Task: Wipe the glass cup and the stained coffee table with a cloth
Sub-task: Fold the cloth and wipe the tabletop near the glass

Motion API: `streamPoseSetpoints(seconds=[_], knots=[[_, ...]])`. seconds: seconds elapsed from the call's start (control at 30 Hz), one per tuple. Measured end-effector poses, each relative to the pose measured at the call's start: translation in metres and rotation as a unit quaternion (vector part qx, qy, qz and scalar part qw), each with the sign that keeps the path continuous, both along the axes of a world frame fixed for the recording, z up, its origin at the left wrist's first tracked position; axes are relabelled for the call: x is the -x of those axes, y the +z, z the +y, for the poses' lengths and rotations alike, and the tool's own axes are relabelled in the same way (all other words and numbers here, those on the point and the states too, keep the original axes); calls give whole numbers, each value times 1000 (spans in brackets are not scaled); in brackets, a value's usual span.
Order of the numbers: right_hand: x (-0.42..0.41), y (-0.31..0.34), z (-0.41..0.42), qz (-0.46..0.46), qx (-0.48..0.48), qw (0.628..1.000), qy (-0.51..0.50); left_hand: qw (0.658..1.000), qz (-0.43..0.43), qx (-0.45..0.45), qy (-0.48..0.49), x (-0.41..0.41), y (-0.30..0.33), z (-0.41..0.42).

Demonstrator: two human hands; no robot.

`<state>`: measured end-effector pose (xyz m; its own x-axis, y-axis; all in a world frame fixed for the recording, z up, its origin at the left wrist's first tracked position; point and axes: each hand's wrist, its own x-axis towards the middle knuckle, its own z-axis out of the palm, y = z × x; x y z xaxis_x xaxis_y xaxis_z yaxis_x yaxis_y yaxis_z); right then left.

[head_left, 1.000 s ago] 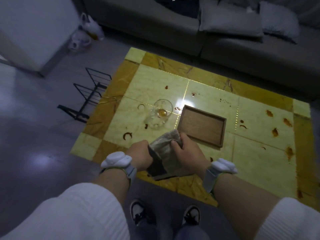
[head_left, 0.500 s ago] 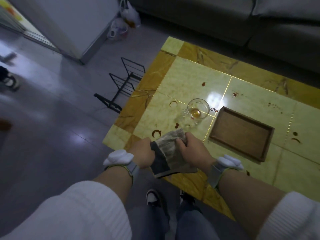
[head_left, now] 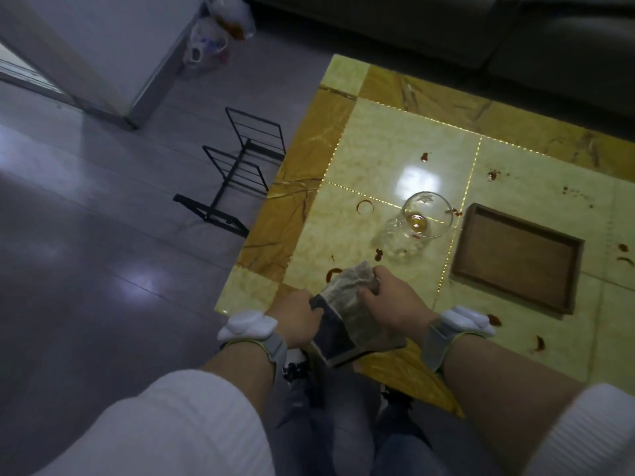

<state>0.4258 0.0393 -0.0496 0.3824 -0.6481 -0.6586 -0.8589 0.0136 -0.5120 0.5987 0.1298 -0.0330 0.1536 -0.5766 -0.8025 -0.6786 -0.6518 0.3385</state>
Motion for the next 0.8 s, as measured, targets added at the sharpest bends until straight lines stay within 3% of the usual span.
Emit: streamPoseSetpoints(seconds=[0.17, 0.43, 0.53, 0.6, 0.7, 0.8], knots=[[-18, -23, -13, 24, 14, 999, 35, 1000, -23, 0, -7, -6, -31, -2], [-53, -85, -37, 128, 119, 979, 101, 995, -93, 9, -29, -17, -80, -20], [-65, -98, -27, 177, 209, 955, 111, 986, -148, 30, -67, -23, -92, -18], [-70, -104, -12, 157, 255, 948, 108, 978, -179, 39, -102, -30, -100, -17], [-74, -122, 18, 102, 233, 959, 123, 974, -184, 12, -130, -43, -112, -20], [-69, -149, 40, 142, 192, 958, 156, 966, -210, -6, -153, -50, -124, -15]])
